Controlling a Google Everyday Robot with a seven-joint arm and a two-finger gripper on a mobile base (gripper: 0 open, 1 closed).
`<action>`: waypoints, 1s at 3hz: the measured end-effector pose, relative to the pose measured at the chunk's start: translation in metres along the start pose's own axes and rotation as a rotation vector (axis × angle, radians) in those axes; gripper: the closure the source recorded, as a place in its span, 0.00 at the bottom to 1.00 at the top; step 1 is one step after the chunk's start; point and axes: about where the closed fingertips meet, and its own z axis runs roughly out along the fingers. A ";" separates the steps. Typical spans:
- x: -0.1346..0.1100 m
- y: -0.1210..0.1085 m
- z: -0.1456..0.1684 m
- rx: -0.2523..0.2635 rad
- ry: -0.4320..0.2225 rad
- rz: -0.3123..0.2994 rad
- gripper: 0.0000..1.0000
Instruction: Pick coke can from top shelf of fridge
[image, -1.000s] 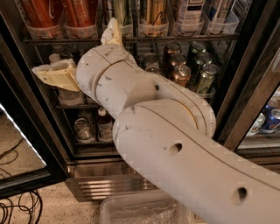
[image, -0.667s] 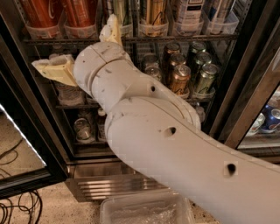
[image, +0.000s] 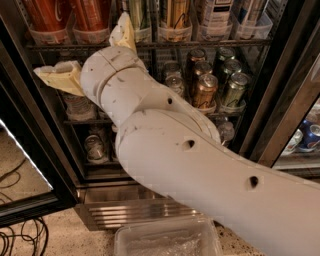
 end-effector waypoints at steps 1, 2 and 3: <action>0.000 -0.012 0.014 0.042 -0.032 -0.016 0.00; 0.004 -0.019 0.032 0.071 -0.062 -0.006 0.06; 0.004 -0.013 0.050 0.073 -0.064 0.030 0.12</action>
Offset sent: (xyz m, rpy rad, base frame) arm 0.0733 0.0083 -0.0007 0.0884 -0.0798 -0.0741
